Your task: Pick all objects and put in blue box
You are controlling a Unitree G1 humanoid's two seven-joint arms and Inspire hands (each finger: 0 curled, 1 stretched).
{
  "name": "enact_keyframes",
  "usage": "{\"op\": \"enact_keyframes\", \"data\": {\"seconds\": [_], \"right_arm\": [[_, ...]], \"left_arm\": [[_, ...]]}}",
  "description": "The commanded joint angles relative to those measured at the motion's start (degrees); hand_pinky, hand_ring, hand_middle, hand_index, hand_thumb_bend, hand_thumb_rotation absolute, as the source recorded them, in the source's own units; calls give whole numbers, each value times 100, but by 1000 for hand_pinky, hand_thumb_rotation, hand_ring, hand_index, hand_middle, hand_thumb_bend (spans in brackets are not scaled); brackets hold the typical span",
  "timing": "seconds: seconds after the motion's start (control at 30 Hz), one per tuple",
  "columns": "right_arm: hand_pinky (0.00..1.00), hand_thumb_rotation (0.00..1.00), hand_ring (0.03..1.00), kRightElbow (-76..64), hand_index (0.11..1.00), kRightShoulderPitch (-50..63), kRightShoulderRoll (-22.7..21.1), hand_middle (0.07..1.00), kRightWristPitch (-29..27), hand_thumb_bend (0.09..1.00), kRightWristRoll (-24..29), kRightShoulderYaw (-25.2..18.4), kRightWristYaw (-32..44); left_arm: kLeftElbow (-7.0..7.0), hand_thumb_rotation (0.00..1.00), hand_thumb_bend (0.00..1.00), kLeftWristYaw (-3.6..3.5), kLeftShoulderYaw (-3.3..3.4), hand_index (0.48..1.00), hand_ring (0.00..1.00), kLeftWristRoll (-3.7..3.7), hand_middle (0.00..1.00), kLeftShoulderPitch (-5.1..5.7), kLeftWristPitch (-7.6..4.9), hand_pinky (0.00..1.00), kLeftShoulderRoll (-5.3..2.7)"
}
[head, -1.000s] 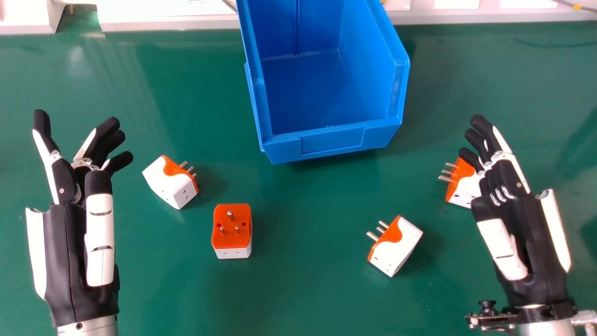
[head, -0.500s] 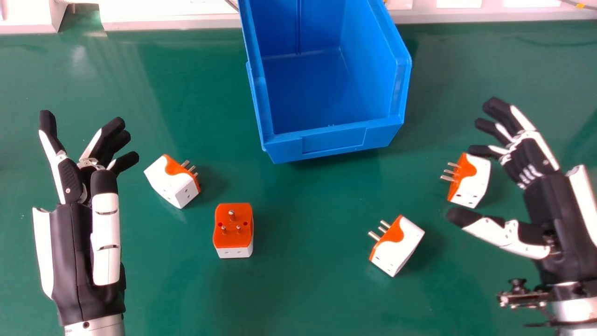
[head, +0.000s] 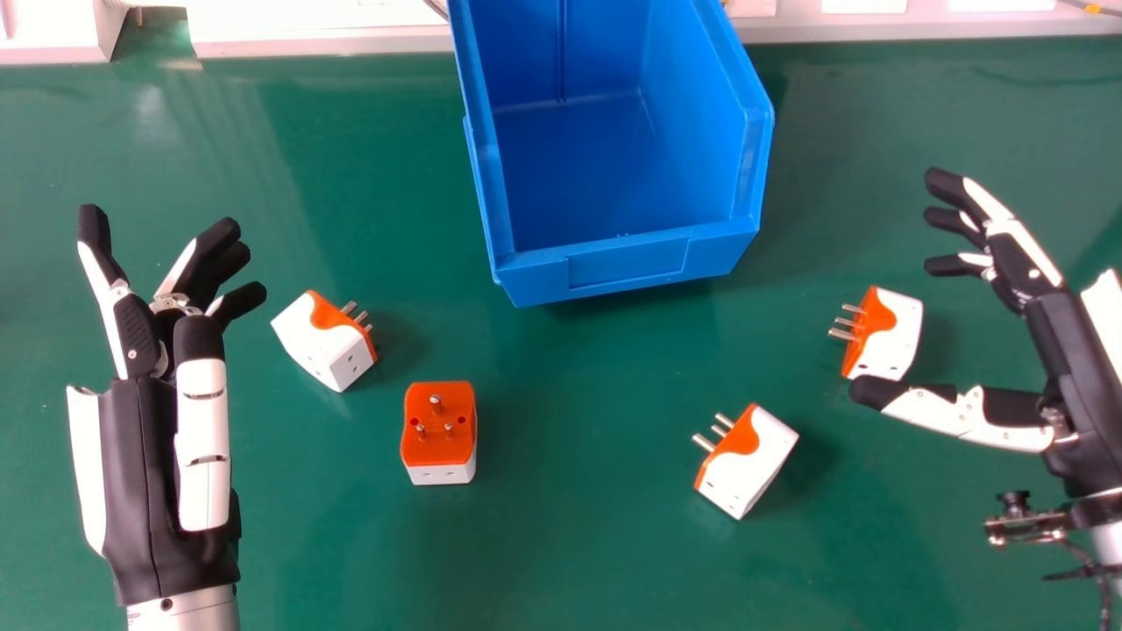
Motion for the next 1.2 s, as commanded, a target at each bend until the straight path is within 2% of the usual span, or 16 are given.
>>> {"op": "enact_keyframes", "data": {"seconds": [0.0, 0.1, 0.23, 0.4, 0.47, 0.6, 0.73, 0.83, 0.93, 1.0, 1.17], "right_arm": [[873, 425, 957, -49, 922, -202, -248, 959, 26, 1000, -65, 103, -119], [904, 431, 982, 33, 945, -282, -414, 980, 92, 1000, -186, 231, -220], [942, 461, 998, 21, 961, -350, -649, 991, 260, 1000, -364, 402, -299], [966, 449, 1000, 12, 977, -399, -871, 995, 566, 1000, -528, 634, -339], [947, 440, 1000, -39, 984, -407, -954, 998, 705, 1000, -615, 729, -364], [921, 440, 1000, -160, 990, -435, -1140, 1000, 1010, 1000, -816, 935, -374], [921, 439, 996, -264, 988, -468, -1343, 1000, 1295, 1000, -1043, 1119, -390], [916, 441, 985, -290, 983, -513, -1485, 995, 1446, 1000, -1229, 1248, -477], [883, 442, 976, -268, 974, -581, -1605, 991, 1577, 1000, -1389, 1388, -556], [864, 443, 970, -304, 969, -609, -1669, 986, 1706, 1000, -1471, 1478, -573], [840, 440, 943, -347, 953, -693, -1758, 974, 1981, 1000, -1593, 1647, -625]], "left_arm": [[-110, 914, 482, -15, -4, 818, 834, -29, 850, 15, -114, 768, 45], [-97, 914, 483, -27, 1, 818, 833, -40, 850, 13, -130, 767, 46], [-37, 914, 484, -29, 16, 816, 833, -21, 849, -29, -153, 766, 52], [-24, 915, 481, -34, 18, 809, 833, -56, 849, -59, -141, 764, 51], [-50, 915, 481, -46, 7, 808, 833, -79, 849, -51, -113, 765, 49], [-183, 912, 488, -28, 2, 807, 833, -36, 848, 7, -53, 765, 48], [-94, 912, 489, -41, 11, 807, 833, -61, 848, -28, -92, 765, 56], [-142, 912, 489, -44, 6, 807, 832, -59, 848, -4, -81, 764, 59], [-63, 912, 489, -89, -1, 807, 833, -128, 848, -31, -115, 765, 74], [-14, 910, 497, -106, 2, 807, 833, -143, 847, -50, -129, 764, 78], [-36, 907, 505, -121, 5, 807, 833, -162, 847, -32, -126, 761, 78]]}}
